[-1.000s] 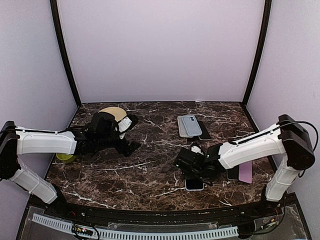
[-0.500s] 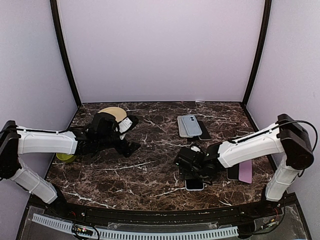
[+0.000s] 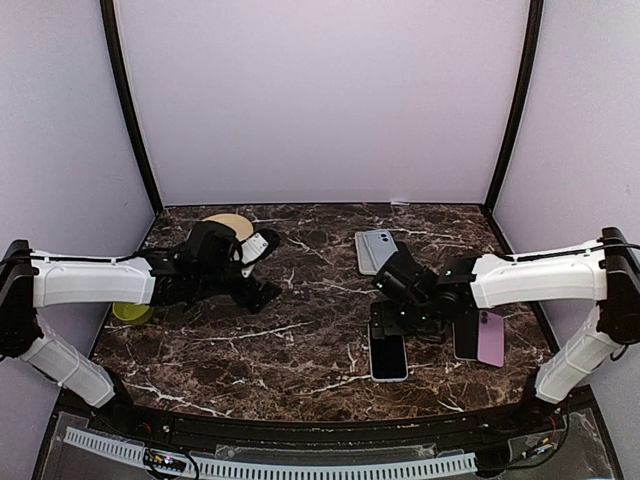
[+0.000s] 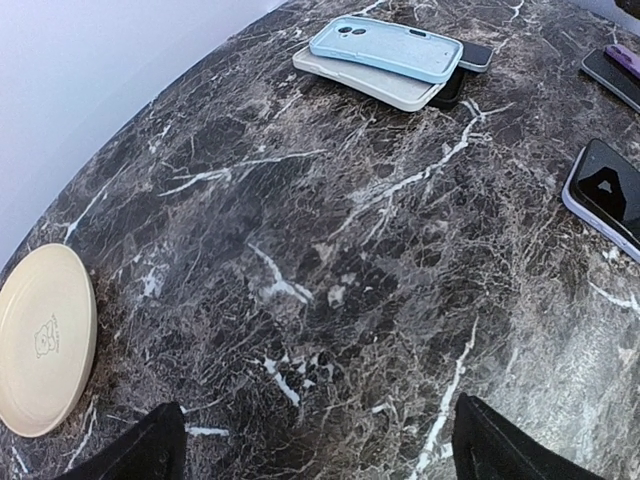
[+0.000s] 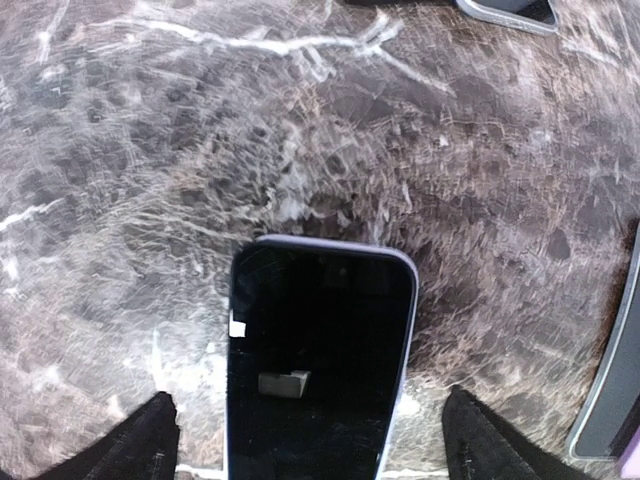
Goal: Put the phone into the phone case
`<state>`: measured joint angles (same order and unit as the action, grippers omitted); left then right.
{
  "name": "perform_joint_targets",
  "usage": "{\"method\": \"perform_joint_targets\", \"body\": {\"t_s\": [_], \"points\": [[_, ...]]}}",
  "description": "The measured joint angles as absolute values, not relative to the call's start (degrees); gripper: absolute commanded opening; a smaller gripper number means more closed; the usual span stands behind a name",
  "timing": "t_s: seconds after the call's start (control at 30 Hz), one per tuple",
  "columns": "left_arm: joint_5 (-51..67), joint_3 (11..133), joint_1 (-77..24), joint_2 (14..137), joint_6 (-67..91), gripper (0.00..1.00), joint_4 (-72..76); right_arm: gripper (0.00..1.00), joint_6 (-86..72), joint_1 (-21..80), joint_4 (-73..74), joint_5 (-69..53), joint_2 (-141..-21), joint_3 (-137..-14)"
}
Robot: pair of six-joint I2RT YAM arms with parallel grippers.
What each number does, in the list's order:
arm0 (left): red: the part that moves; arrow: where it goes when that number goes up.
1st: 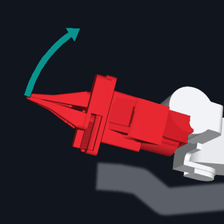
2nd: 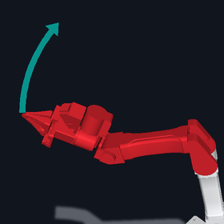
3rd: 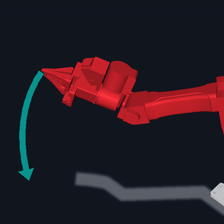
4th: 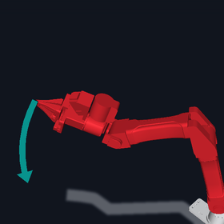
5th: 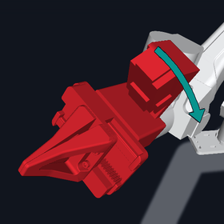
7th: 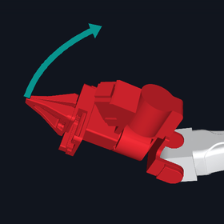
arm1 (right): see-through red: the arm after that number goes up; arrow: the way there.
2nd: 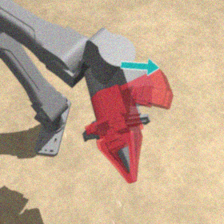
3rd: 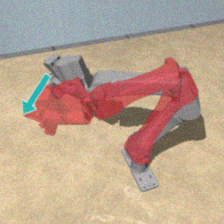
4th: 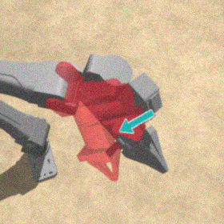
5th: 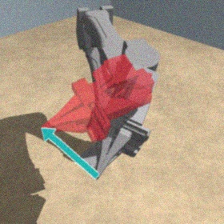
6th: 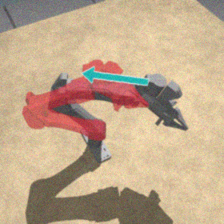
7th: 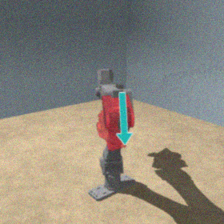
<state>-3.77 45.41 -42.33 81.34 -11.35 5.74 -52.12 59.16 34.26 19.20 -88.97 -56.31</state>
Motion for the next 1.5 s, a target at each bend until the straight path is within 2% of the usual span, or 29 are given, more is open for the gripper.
{"method": "perform_joint_targets", "body": {"t_s": [0.03,0.17,0.27,0.4,0.53,0.7,0.87,1.07,1.5], "points": [[-4.0,46.8,-42.9,81.3,-10.7,0.87,3.7,0.75,-51.2,58.4,34.1,18.3,-88.1,-56.0],[-2.4,56.3,-46.6,82.9,-3.7,0.82,-3.9,0.58,-48.1,53.4,31.5,12.9,-84.3,-51.5],[0.8,62.5,-51.7,85.1,4.6,0.75,-4.2,0.51,-45.6,50.4,29.7,9.2,-83.3,-48.7],[5.0,64.4,-57.9,90.6,17.6,0.57,0.1,0.44,-43.3,47.9,26.8,5.1,-82.6,-45.7],[6.3,65.1,-61.5,100.1,29.0,0.55,3.2,0.38,-41.5,46.4,24.1,2.0,-81.7,-42.8],[5.4,66.8,-62.7,110.4,39.8,0.49,4.5,0.33,-39.6,44.7,21.4,-1.2,-81.2,-40.4],[5.0,68.6,-62.9,114.5,47.3,0.38,5.7,0.26,-38.7,44.4,18.4,-3.8,-81.4,-38.7],[4.7,73.5,-63.5,116.7,50.7,0.36,3.8,0.19,-38.6,44.4,15.6,-5.8,-82.7,-37.5],[5.8,80.1,-63.9,121.6,52.7,0.24,-3.7,0.16,-40.5,44.8,13.5,-5.0,-81.5,-35.6]]}}
